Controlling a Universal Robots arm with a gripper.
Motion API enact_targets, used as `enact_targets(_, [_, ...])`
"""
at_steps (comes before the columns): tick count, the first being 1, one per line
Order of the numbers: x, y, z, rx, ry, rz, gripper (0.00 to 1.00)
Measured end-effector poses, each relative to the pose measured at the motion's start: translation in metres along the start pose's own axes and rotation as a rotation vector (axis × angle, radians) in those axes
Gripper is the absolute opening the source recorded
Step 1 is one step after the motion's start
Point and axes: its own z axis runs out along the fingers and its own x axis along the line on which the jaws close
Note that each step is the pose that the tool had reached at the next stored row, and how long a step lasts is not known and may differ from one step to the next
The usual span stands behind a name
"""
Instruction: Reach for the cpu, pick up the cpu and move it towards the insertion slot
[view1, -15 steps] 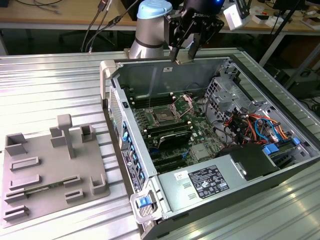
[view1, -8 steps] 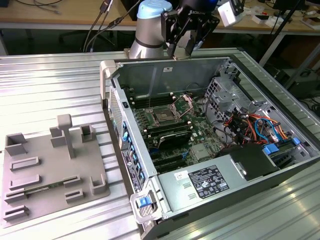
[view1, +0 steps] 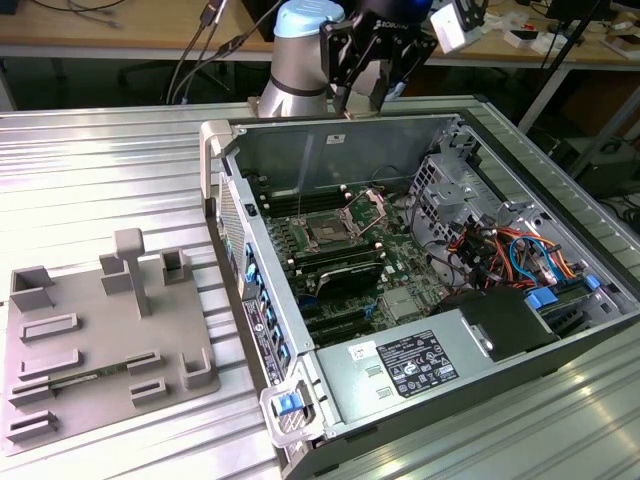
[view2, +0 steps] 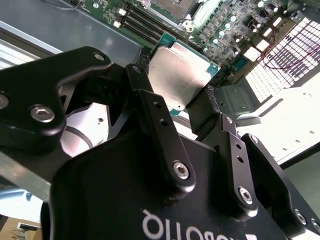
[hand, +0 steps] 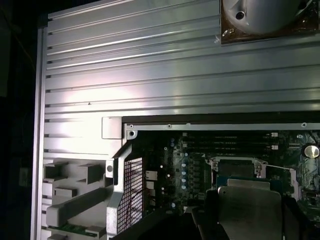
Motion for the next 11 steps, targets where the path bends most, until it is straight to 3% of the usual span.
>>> enact_targets(4, [0.0, 0.0026, 0.0011, -0.0001, -0.0047, 0.017, 0.55])
enact_targets(11, [0.0001, 0.0028, 0.0011, -0.0001, -0.0045, 0.029, 0.55])
